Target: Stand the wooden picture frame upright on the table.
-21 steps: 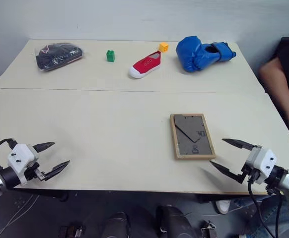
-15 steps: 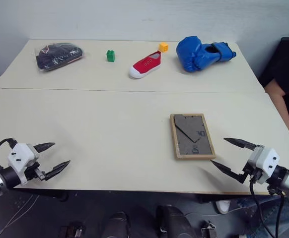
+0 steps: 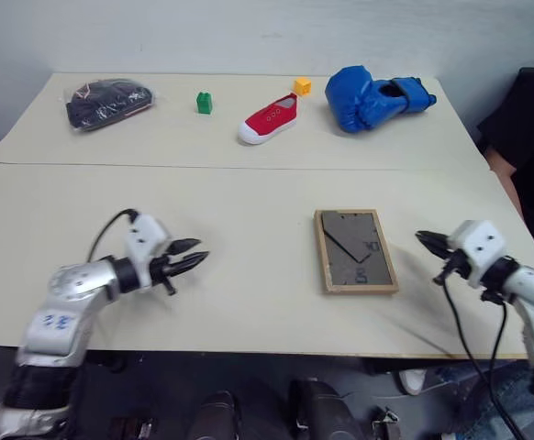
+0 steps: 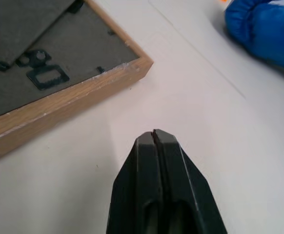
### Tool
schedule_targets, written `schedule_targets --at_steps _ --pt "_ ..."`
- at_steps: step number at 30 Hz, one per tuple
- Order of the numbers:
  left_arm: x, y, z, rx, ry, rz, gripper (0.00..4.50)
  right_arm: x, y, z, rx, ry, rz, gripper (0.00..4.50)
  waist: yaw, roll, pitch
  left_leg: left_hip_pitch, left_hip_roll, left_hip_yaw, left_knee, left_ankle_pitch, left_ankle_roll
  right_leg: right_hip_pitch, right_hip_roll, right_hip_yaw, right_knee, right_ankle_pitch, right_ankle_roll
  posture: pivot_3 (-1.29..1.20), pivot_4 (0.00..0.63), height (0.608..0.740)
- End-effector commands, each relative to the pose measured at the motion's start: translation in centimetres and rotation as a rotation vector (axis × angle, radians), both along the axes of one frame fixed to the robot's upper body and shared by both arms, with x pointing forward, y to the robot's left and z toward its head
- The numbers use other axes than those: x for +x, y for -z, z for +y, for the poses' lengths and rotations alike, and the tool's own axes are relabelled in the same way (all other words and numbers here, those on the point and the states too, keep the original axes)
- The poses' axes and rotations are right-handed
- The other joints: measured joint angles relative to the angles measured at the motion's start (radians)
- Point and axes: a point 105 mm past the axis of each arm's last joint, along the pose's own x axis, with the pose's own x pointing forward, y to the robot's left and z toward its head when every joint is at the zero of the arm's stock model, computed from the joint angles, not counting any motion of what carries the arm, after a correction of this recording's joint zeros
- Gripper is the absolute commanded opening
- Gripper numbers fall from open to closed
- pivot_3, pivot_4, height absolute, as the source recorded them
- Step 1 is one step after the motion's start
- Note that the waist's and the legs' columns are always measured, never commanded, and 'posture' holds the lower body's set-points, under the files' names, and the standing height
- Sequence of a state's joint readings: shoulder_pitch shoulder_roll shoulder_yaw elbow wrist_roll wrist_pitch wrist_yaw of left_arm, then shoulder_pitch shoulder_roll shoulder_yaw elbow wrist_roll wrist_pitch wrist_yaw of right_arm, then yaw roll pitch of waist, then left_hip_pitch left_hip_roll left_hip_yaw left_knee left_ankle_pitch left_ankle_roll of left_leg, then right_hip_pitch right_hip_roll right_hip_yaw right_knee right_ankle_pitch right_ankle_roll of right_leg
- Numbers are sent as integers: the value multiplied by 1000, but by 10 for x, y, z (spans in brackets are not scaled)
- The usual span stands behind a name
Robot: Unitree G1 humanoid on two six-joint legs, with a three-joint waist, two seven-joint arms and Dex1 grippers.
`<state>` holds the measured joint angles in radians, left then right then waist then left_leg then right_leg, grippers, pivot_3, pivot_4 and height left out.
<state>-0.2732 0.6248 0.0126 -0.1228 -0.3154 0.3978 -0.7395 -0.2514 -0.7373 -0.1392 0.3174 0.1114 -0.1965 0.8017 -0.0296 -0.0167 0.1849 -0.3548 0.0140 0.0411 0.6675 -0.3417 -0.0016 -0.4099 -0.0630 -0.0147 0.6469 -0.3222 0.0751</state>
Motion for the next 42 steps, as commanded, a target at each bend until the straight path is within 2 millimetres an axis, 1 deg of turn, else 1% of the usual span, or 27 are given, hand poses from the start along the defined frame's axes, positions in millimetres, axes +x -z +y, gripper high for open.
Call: schedule_targets --at_steps 1,2,4,6,7,8,10,13,18,21,24,26,29,31,33,35,36,37,38,39,41,42 --pt "10 5 -15 5 -12 13 287 6 14 20 -14 -67 15 0 0 0 0 0 0 0 0 0 0 0 1 1 1 0 0 0 150 740" --pt "11 8 -20 1 -5 25 20 7 16 29 -10 -89 12 0 0 0 0 0 1 0 0 0 -1 -1 1 1 4 0 0 0 150 740" --pt "11 11 -29 -4 5 43 20 8 21 47 10 -136 19 0 -3 0 0 0 1 2 1 0 -1 -1 1 2 6 0 0 0 150 740" --pt "8 12 -33 -4 17 48 20 8 24 61 25 -165 21 0 -4 -1 0 1 1 2 1 1 -1 -1 1 2 6 0 0 0 150 740" --pt "6 13 -34 -2 21 51 20 7 25 72 35 -198 14 0 -4 -1 0 1 1 2 1 1 -1 -1 1 2 7 0 0 0 150 740" --pt "4 14 -34 1 23 54 20 5 25 80 41 -220 10 0 -6 -1 0 1 2 2 1 1 -1 -1 1 2 7 0 0 0 150 740" --pt "0 17 -32 1 12 61 20 4 27 103 55 -265 2 0 -10 -1 0 1 2 2 1 1 -2 -1 1 3 7 0 0 0 150 740" --pt "-2 20 -30 15 -4 61 20 4 32 128 81 -292 8 0 -12 -1 0 2 2 2 1 1 -2 -1 2 3 7 0 0 0 150 740" --pt "-1 24 -32 16 -25 78 20 3 42 159 97 -321 54 0 -11 -4 -2 2 2 1 1 1 -3 -1 2 3 7 0 0 0 150 740" --pt "-4 28 -31 31 -33 98 20 -4 39 183 99 -377 67 0 -12 -5 -3 2 2 1 1 1 -3 -1 1 3 7 0 0 0 150 740" --pt "-6 29 -27 35 -57 116 20 -7 41 197 97 -381 96 0 -14 -5 -3 2 2 0 0 1 -3 -1 2 3 7 0 -1 0 150 740" --pt "-7 28 -27 27 -56 117 20 -8 43 201 106 -366 115 0 -15 -6 -4 3 2 0 0 1 -3 -1 1 3 8 -1 -1 0 150 740" --pt "-6 27 -24 8 -79 138 20 -16 43 206 106 -377 130 0 -16 -6 -4 3 2 0 0 1 -3 -1 1 3 8 -1 -1 0 150 740" --pt "-7 25 -18 -1 -86 153 20 -16 39 196 78 -365 107 0 -16 -6 -4 3 2 0 -1 1 -3 -1 1 2 8 -1 -1 0 150 740" --pt "-7 21 -5 -12 -118 179 20 -14 35 180 44 -343 98 0 -16 -6 -4 2 2 0 -1 1 -3 -1 1 2 7 -1 -1 0 150 740" --pt "-12 18 16 -55 -139 273 410 -15 30 161 0 -340 100 0 -14 -6 -4 2 2 0 -1 1 -3 -1 1 2 7 -1 -1 0 150 740" --pt "-19 20 22 -92 -138 380 634 -16 27 155 -20 -349 96 0 -12 -6 -4 2 2 0 -1 1 -3 -1 1 2 7 -1 -1 0 150 740" --pt "-29 19 25 -142 -122 514 942 -17 25 150 -37 -359 93 0 -10 -6 -4 2 2 -1 -1 1 -3 -1 1 2 7 -1 -1 0 150 740" --pt "-41 17 25 -180 -83 648 1259 -18 23 147 -53 -375 98 0 -8 -6 -4 2 2 -1 -1 1 -3 -1 1 2 7 -1 -1 0 150 740" --pt "-49 14 25 -219 -71 758 1578 -20 23 146 -67 -390 101 0 -5 -6 -4 2 2 -1 0 1 -3 -1 1 2 6 -1 -2 0 150 740" --pt "-54 9 25 -284 -73 877 2192 -23 26 147 -85 -415 119 0 0 -6 -4 2 1 -2 0 0 -2 0 1 1 6 -1 -2 0 150 740" --pt "-51 5 26 -333 -88 911 2503 -25 29 148 -93 -430 125 0 3 -6 -4 2 1 -2 0 0 -2 0 0 1 6 -1 -1 0 150 740"
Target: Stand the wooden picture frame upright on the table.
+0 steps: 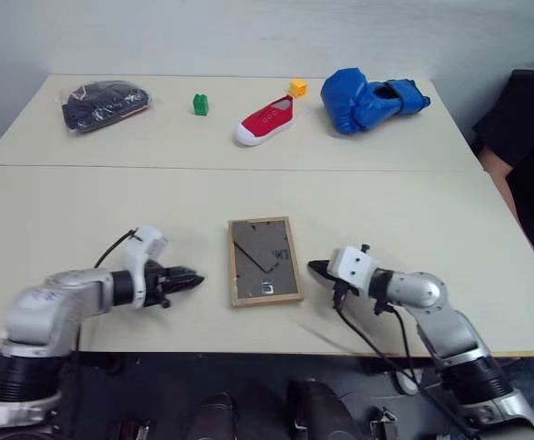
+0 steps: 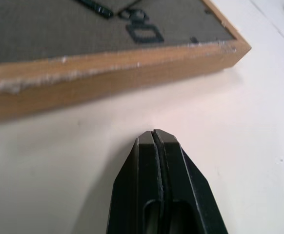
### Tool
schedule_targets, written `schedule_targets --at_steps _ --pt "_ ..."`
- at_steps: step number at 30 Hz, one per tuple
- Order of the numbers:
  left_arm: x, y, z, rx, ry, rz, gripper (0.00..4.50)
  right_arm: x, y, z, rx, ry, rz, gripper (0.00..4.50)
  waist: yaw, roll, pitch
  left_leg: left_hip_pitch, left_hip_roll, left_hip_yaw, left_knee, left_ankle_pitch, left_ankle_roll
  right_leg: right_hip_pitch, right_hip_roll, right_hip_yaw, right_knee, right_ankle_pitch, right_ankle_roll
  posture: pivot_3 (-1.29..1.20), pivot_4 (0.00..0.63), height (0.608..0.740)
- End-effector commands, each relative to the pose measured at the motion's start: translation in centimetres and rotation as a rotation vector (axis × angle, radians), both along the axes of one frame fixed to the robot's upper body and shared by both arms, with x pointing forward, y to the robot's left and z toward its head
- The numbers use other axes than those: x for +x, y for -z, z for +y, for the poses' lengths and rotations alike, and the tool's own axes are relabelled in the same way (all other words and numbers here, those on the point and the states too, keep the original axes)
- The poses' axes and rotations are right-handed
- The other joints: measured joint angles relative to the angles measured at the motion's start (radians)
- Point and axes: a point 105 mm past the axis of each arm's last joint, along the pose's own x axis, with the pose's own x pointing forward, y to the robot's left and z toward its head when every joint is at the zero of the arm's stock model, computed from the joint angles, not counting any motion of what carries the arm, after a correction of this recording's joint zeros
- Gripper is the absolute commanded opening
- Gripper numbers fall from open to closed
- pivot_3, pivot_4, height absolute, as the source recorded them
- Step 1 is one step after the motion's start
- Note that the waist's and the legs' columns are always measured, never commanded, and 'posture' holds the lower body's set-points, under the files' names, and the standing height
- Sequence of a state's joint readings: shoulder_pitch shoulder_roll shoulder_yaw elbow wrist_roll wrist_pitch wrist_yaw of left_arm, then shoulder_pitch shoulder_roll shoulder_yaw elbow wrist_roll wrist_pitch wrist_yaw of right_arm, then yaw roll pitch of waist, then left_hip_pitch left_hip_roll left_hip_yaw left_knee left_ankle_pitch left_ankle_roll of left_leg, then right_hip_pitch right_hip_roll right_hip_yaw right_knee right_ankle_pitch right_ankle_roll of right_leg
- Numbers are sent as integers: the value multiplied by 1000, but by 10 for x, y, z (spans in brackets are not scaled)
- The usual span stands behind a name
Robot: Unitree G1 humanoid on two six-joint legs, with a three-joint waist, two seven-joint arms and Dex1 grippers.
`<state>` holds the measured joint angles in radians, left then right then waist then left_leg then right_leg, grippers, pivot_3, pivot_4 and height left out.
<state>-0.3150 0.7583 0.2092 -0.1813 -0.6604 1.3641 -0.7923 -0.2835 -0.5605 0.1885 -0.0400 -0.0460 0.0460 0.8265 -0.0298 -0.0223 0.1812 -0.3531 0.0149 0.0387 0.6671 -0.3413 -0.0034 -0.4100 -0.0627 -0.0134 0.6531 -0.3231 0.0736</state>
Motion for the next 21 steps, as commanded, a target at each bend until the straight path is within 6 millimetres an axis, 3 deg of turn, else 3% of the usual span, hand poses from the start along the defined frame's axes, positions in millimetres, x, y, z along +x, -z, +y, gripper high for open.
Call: schedule_targets --at_steps 1,6,13,21 --pt "-3 -10 -8 -167 -9 167 2831 -10 8 7 -23 -65 24 0 5 -1 0 0 0 -1 0 0 0 1 0 -1 0 0 0 0 150 740" --pt "8 -11 -22 -300 7 306 4383 -14 11 18 -34 -100 23 0 0 -1 -1 -1 0 -2 1 0 0 0 0 -1 0 0 0 0 150 740" --pt "17 10 -70 -339 15 394 4464 -10 12 36 -38 -137 8 0 2 -2 -2 0 0 -2 2 1 -2 0 0 -1 1 0 0 0 150 740" --pt "24 6 -96 -443 -22 421 4464 -11 10 46 -29 -142 16 0 5 -3 -4 0 -1 -3 3 1 -2 1 -1 -2 0 0 0 0 150 740"
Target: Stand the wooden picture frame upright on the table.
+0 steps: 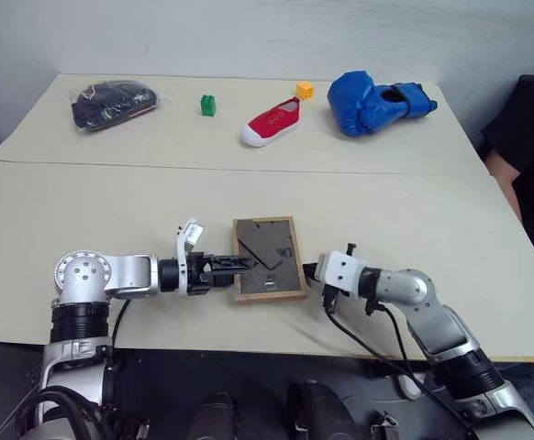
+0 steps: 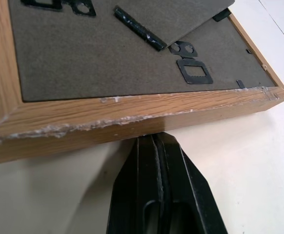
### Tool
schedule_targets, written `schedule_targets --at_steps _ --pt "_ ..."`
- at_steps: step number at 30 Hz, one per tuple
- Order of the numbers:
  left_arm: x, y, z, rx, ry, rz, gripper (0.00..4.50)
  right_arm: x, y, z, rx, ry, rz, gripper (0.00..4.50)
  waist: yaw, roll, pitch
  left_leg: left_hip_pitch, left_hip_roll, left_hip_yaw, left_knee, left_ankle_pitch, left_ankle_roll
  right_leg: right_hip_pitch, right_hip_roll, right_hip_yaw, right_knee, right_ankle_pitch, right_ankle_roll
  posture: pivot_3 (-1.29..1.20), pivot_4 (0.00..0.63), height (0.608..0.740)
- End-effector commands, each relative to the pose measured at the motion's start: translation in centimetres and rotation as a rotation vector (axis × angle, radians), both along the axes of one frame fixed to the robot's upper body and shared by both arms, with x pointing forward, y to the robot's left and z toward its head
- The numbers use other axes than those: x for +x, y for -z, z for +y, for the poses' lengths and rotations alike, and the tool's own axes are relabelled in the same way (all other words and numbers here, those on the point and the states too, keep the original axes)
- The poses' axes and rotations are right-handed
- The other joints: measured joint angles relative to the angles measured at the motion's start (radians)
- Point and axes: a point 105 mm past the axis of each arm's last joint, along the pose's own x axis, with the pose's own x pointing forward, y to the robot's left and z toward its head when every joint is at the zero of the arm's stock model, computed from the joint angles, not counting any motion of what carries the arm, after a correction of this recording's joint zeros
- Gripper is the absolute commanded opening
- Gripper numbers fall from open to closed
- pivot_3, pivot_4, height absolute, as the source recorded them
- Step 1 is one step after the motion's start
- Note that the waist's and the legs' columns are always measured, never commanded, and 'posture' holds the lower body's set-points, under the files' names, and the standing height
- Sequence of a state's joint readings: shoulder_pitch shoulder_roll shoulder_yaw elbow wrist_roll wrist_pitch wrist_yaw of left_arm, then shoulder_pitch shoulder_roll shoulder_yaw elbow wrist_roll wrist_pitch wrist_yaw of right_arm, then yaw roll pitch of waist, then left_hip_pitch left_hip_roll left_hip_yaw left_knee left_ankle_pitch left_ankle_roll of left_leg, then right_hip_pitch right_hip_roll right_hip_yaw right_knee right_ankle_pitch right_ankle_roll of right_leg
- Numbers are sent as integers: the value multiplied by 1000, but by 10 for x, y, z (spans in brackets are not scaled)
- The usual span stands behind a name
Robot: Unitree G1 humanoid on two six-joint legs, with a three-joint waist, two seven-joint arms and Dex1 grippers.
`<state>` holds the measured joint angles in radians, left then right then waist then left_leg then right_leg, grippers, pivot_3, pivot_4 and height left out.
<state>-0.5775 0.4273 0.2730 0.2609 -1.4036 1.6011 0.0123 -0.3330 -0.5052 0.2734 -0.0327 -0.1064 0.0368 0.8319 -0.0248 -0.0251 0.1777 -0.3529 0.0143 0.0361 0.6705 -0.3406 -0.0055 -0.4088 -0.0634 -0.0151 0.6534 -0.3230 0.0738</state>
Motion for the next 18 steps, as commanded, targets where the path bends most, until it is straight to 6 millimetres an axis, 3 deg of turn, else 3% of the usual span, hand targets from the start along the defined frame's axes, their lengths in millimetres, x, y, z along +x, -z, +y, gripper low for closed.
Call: schedule_targets --at_steps 1,5,8,13,15,18 --pt "0 7 -13 -43 -15 62 4464 -10 8 15 -3 -51 34 0 0 0 0 0 0 0 0 0 0 0 0 0 0 0 0 0 150 740" --pt "3 4 -20 -61 -52 60 3673 -13 10 18 -10 -54 43 0 0 0 0 0 0 0 2 0 -1 0 0 -1 0 0 0 0 150 740" --pt "0 4 -24 -67 -54 64 2797 -14 12 18 -25 -55 44 0 -4 0 0 0 0 0 2 -1 -2 -1 1 -1 0 0 0 0 150 740" --pt "1 1 -18 -77 -131 56 1299 -14 9 -1 -43 -31 51 0 -1 0 0 0 0 0 3 0 -3 0 1 -1 -1 0 0 0 150 740" --pt "1 -2 -12 -58 -142 23 1217 -17 5 -14 -31 -24 65 0 4 0 0 -1 0 0 4 -1 -3 0 1 -1 -2 0 0 0 150 740" --pt "-4 -20 1 -36 -119 -165 1217 -20 -16 -42 117 25 106 168 2 0 0 -2 0 0 3 -1 -3 0 2 -1 -3 0 0 0 150 740"
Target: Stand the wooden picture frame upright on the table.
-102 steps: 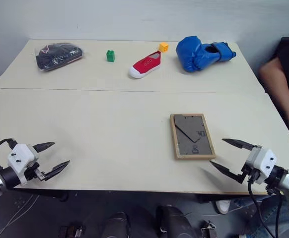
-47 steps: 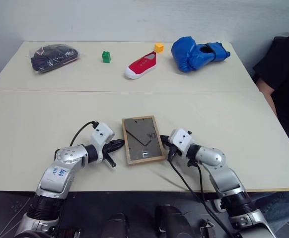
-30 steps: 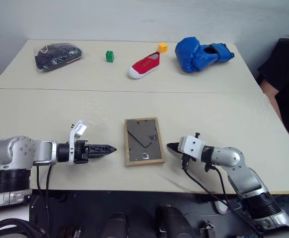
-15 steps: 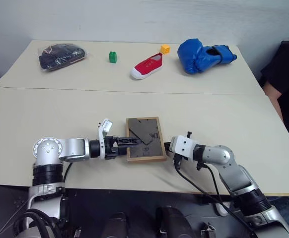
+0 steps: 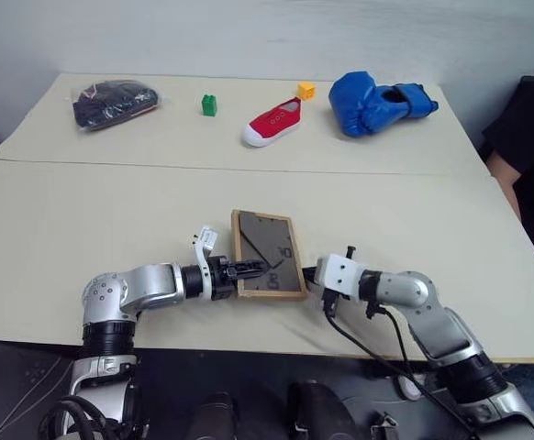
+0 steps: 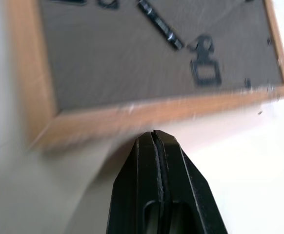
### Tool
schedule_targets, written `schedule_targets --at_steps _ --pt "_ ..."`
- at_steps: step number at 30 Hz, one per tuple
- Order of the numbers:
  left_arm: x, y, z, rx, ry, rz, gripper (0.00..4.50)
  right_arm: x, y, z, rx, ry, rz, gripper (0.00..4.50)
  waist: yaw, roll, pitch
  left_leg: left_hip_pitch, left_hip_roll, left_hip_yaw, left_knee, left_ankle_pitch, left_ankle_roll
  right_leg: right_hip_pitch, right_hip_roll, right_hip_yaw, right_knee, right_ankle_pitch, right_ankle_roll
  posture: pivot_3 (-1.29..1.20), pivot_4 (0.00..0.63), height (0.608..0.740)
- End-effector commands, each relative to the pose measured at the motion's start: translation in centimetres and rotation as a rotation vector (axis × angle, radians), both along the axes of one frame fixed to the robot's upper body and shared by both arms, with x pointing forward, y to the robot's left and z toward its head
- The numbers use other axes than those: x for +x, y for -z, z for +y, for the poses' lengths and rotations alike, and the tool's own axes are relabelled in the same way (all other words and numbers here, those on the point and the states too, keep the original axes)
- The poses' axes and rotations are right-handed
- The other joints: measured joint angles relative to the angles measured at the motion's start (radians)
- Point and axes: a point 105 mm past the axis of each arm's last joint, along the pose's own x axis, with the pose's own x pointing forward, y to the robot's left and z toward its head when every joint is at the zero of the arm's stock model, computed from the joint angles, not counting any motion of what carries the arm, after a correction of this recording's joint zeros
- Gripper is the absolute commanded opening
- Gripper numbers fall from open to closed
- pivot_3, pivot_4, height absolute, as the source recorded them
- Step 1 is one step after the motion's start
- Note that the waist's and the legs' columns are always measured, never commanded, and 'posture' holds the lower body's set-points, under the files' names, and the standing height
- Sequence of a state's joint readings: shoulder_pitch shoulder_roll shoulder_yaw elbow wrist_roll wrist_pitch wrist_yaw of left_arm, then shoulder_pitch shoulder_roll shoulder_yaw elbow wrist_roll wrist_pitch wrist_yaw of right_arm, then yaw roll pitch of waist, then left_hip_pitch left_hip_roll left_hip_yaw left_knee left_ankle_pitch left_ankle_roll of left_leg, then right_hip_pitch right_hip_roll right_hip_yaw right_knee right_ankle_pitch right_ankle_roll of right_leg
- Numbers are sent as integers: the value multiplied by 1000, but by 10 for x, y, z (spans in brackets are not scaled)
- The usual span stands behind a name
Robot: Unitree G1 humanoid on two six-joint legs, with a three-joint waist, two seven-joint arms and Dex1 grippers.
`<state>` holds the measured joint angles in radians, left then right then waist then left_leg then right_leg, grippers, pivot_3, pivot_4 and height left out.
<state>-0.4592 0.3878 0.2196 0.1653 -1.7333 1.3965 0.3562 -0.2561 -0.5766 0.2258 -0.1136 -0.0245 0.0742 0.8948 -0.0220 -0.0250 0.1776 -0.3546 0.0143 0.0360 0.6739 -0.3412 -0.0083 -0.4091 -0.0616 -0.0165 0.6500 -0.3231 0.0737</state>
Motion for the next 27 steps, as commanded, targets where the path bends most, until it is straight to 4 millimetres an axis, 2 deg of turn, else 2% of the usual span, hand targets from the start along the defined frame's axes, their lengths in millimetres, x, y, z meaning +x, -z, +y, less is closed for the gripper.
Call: schedule_targets --at_steps 1,4,7,8,9,13,16,20,27 --pt "-3 -27 17 12 8 -227 1217 -6 -25 -31 154 37 63 362 -1 1 0 0 0 0 0 0 0 0 1 0 0 0 0 0 150 740" --pt "1 -33 28 111 22 -481 1217 -19 -63 -31 328 -76 103 1233 -7 6 3 0 -1 1 0 0 0 0 1 0 -1 0 0 0 150 740" --pt "-5 -22 26 230 150 -648 1217 -24 -94 -18 441 -173 134 2280 -9 6 4 2 1 3 -4 1 -2 0 2 1 -1 -1 -2 0 150 740" --pt "-7 -19 24 250 194 -685 1217 -25 -101 -12 462 -205 140 2624 -6 6 4 3 0 2 -6 2 -2 0 2 1 -1 -1 -2 0 150 740" --pt "-7 -17 22 256 216 -714 1217 -25 -110 -4 492 -234 141 3151 -5 6 4 3 1 2 -7 2 -3 0 2 1 -1 -1 -2 0 150 740" --pt "-4 -16 15 238 240 -762 1217 -22 -136 25 549 -337 135 4333 1 6 4 1 0 0 -8 2 0 -1 0 1 -3 -1 -2 0 150 740" --pt "-5 -14 12 237 260 -783 1217 -16 -147 43 562 -382 109 4451 10 6 4 -1 0 -1 -7 2 2 -1 -2 0 -4 -1 -1 0 150 740" --pt "-7 -11 10 239 288 -787 1217 -4 -150 69 543 -419 82 4451 17 6 4 -2 0 -1 -7 1 4 -1 -3 0 -5 0 -1 0 150 740" --pt "-11 -5 9 253 324 -789 1217 0 -144 95 496 -509 108 4451 13 6 4 -2 0 -1 -7 0 5 -2 -3 -1 -5 0 -1 0 150 740"
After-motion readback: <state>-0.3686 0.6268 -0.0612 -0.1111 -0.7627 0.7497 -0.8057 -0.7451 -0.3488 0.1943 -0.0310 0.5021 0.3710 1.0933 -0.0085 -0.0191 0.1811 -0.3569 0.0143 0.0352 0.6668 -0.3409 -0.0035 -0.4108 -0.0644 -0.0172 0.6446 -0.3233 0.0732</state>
